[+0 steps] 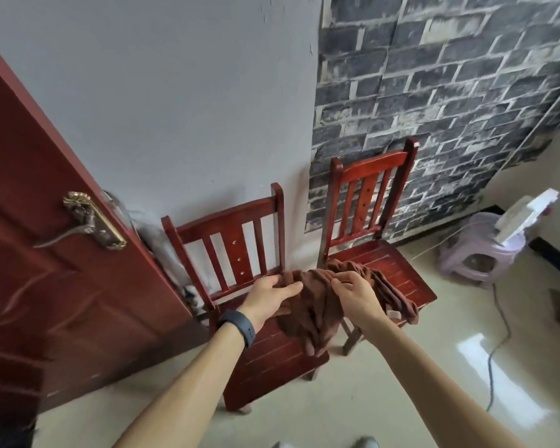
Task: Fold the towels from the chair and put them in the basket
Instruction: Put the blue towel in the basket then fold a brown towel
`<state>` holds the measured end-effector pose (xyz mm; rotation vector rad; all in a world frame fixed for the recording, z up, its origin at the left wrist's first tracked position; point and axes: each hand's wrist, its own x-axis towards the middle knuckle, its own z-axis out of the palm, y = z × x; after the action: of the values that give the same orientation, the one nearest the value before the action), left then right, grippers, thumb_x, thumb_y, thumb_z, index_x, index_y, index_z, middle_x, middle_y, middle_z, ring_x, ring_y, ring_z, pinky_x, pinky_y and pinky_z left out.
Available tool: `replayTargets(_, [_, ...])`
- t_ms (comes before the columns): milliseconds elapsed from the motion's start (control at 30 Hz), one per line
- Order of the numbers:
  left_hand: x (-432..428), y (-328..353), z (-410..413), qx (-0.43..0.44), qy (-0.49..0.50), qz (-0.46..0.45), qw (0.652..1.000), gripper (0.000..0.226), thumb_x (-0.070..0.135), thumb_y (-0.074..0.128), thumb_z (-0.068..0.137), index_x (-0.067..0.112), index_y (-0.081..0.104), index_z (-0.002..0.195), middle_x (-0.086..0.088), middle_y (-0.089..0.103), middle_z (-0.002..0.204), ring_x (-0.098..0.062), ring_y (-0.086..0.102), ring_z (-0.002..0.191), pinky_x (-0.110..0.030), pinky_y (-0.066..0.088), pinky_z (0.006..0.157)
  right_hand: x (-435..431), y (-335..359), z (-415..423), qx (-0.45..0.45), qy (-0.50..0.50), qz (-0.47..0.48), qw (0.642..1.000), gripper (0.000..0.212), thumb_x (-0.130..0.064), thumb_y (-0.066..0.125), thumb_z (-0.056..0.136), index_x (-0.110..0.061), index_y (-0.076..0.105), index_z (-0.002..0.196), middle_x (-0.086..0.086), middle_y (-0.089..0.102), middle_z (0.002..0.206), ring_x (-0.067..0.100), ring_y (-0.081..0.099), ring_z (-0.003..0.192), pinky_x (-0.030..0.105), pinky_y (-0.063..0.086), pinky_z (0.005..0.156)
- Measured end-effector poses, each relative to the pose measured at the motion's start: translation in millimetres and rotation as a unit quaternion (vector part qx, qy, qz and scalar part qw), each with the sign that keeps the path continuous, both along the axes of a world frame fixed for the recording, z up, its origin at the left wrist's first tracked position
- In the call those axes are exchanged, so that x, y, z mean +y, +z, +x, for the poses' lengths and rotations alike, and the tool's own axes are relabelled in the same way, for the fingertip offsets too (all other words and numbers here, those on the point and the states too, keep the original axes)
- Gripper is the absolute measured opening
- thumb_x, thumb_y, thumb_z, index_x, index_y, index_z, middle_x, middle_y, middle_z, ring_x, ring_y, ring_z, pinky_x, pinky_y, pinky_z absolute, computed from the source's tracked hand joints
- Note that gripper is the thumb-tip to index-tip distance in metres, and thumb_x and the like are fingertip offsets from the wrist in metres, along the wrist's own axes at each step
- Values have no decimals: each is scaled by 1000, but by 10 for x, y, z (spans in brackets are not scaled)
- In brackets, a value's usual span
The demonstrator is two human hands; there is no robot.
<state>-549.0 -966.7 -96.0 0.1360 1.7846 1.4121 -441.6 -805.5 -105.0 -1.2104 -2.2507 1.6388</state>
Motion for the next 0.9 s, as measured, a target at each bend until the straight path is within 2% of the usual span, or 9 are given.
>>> replayTargets(100, [-108,-2,-82,38,1,-21,999,21,29,69,87,14,74,100,-10,76,97,-27,71,98,-51,53,96,18,-59,58,-88,48,92,991,23,-33,42,104,-23,55,120,-1,65,101,15,63,85,35,54,79])
replayTargets(233, [-148,56,-126,72,-6,-57,996,39,38,57,77,7,70,95,-20,70,100,-33,67,100,-57,52,94,-48,-105,12,-142,91,159,973,28,-31,34,104,-18,53,120,9,64,102,27,60,88,38,51,81])
replayTargets(333, [-191,156,-161,78,6,-57,995,24,30,52,90,12,67,97,-21,68,104,-31,67,99,-53,54,92,-37,-81,-40,-168,61,208,962,20,-24,31,104,-14,46,111,18,62,104,39,60,96,39,42,76])
replayTargets(400, [-295,196,-268,129,12,-87,988,16,28,51,93,20,65,94,-15,69,99,-27,68,94,-49,57,89,75,-64,-18,-196,25,225,954,12,-16,31,100,-11,41,106,24,62,110,45,60,104,43,43,78])
replayTargets(500, [-558,252,-481,237,-63,-208,947,9,30,58,90,26,61,83,-7,70,80,-23,69,76,-39,59,74,260,-44,76,-232,10,247,941,20,-11,32,94,-8,46,109,22,62,105,43,60,99,49,52,83])
replayTargets(600, [-787,227,-637,300,-147,-323,886,21,29,58,91,15,71,82,-1,64,63,-16,60,58,-23,41,50,371,-27,112,-225,31,285,931,14,-14,35,96,-10,48,100,8,55,80,29,56,75,39,50,67])
replayTargets(700, [-941,167,-757,344,-129,-404,838,27,28,53,94,12,73,86,-4,69,77,-18,61,68,-24,39,57,417,24,49,-140,-17,229,963,29,-27,33,104,-9,55,105,9,59,91,28,56,81,37,45,74])
replayTargets(800, [-1124,48,-813,342,-95,-444,823,25,22,49,97,9,71,100,-11,69,98,-30,65,90,-31,45,71,412,81,-20,-49,-61,128,989,34,-31,32,105,-10,56,95,12,62,94,24,57,76,36,46,68])
replayTargets(900, [-1252,-136,-803,297,-10,-373,879,21,21,48,97,15,68,98,-8,71,100,-30,66,95,-34,51,83,351,179,-37,29,-67,-10,997,30,-26,36,105,-10,59,95,17,63,93,30,63,84,37,56,72])
